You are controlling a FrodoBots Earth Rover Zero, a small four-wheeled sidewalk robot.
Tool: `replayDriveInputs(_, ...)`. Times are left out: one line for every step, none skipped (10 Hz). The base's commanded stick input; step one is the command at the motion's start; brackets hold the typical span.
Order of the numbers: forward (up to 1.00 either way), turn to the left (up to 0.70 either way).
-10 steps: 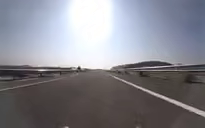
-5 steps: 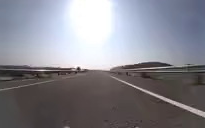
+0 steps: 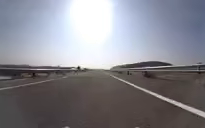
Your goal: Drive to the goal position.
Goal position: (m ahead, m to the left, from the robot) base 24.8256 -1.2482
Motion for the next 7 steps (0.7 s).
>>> replayDriveInputs(1.0, 0.0)
replayDriveInputs(1.0, 0.0)
replayDriveInputs(1.0, 0.0)
replayDriveInputs(1.0, 0.0)
replayDriveInputs(1.0, 0.0)
replayDriveInputs(1.0, 0.0)
replayDriveInputs(1.0, 0.0)
